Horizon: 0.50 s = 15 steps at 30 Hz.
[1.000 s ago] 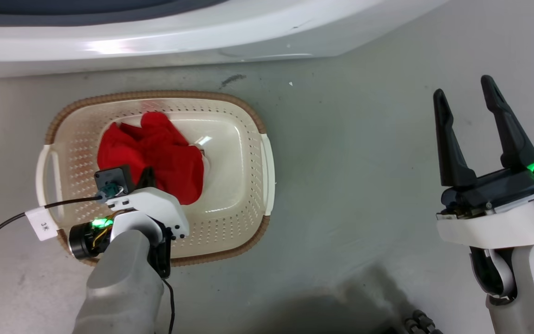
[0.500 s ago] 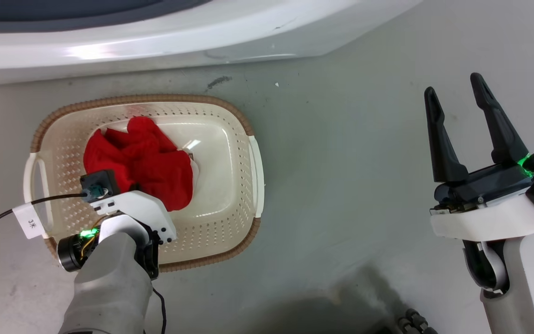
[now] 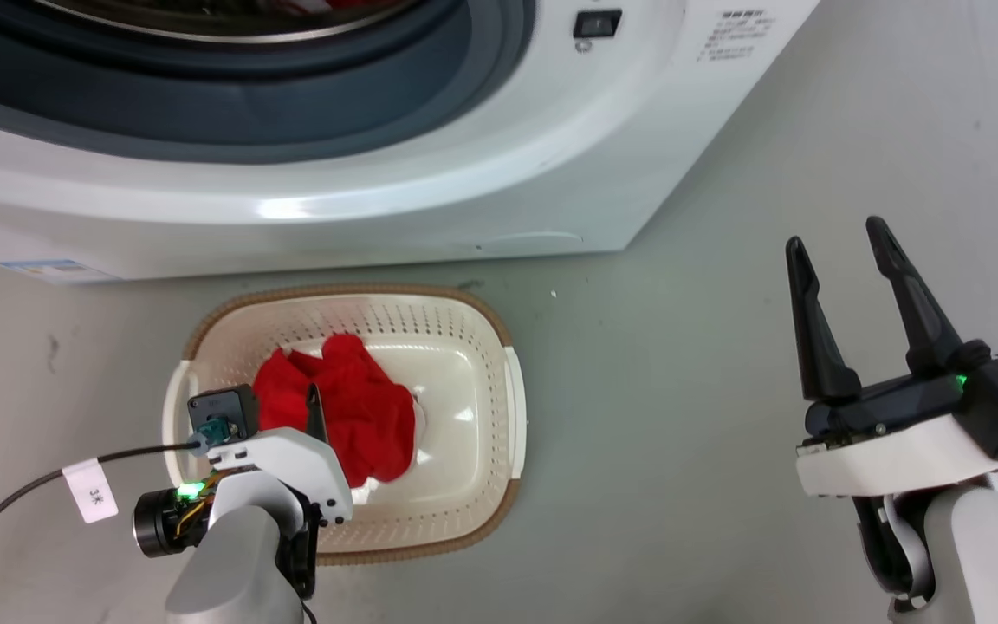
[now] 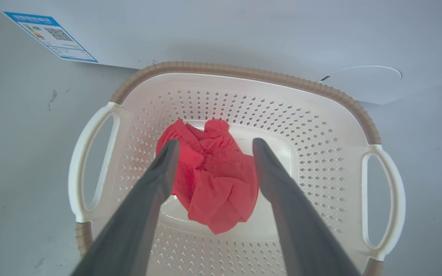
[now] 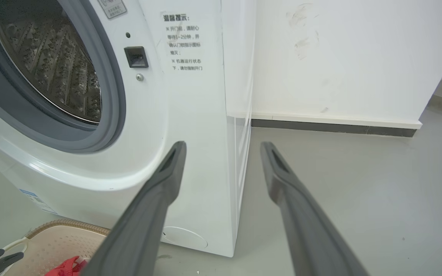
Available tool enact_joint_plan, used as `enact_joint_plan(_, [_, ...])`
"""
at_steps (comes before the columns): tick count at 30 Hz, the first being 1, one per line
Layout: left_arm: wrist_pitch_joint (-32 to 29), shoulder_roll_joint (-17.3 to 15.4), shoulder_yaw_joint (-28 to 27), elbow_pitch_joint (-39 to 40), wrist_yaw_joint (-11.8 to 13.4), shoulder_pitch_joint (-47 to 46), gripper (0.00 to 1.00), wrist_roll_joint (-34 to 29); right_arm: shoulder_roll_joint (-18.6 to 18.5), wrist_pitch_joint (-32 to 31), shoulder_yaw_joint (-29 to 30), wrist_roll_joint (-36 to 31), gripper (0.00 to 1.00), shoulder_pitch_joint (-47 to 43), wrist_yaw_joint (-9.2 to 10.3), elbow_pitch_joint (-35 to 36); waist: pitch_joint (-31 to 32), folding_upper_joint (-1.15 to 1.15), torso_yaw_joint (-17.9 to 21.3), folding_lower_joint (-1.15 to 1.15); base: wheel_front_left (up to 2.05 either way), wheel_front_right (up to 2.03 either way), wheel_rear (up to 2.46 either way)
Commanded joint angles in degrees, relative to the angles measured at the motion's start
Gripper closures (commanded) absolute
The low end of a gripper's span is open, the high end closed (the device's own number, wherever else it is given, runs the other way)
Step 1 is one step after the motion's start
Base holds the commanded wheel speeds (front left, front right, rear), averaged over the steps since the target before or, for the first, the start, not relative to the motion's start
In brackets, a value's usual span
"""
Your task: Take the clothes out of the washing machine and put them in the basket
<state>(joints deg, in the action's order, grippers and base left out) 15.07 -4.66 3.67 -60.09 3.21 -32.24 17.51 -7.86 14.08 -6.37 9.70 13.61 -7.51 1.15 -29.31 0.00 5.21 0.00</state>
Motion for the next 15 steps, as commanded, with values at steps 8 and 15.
enact_joint_plan(8, [0.1, 1.0, -0.2, 11.1, 0.2, 7.7, 0.0, -3.4, 1.6, -2.3, 2.0, -2.6, 0.0, -4.5, 0.04, 1.7, 9.9, 0.0, -4.0, 0.0, 0.0, 0.0, 0.0])
enact_joint_plan(15, [0.1, 1.5, 0.3, 20.5, 0.1, 11.5, 0.0, -5.9, 2.5, -4.0, 3.5, -4.1, 0.0, -7.3, 0.04, 3.2, 13.7, 0.0, -5.6, 0.0, 0.0, 0.0, 0.0])
